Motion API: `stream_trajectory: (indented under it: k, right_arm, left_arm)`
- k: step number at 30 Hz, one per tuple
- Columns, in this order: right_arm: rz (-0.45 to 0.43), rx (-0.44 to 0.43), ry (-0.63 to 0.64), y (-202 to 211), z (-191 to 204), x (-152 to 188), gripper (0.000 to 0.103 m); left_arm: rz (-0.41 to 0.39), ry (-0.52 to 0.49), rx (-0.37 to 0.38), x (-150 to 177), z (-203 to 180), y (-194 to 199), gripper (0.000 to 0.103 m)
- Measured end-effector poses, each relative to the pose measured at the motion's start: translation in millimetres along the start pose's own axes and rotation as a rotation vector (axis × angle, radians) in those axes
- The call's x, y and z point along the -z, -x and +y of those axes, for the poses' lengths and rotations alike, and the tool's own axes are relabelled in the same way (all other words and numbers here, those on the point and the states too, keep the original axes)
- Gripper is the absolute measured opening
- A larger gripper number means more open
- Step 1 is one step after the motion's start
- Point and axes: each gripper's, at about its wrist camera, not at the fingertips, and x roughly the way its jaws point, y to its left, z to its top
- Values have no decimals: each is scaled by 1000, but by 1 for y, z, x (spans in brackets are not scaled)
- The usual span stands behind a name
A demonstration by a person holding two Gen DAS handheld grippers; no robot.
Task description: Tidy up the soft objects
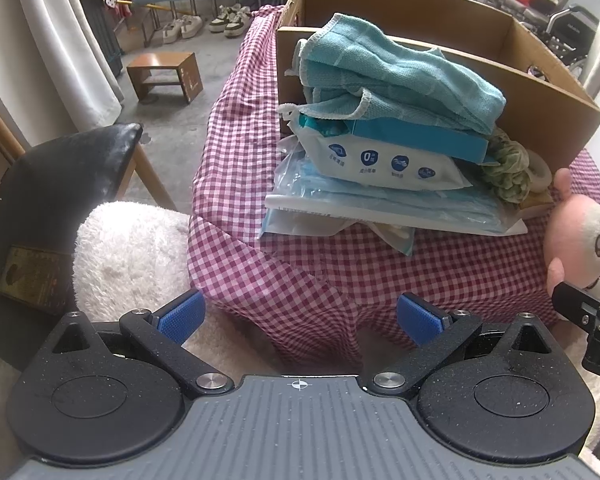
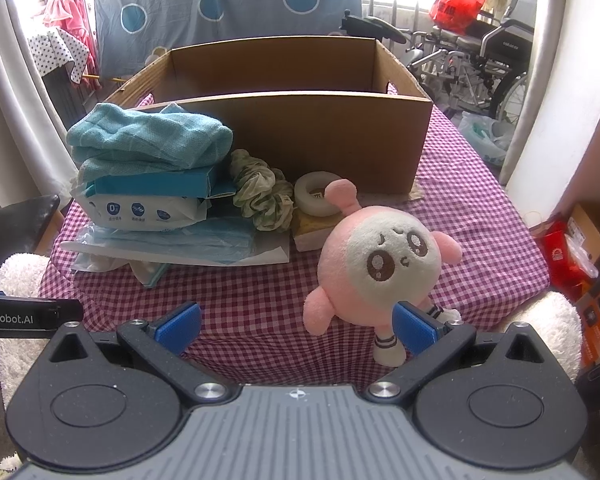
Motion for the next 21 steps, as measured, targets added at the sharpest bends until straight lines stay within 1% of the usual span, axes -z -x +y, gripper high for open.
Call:
stream_trajectory:
  k: [21]
  right_arm:
    - [3, -4, -4, -1, 0, 0, 103]
  left_arm:
    - [3, -3, -3, 1, 1, 0, 103]
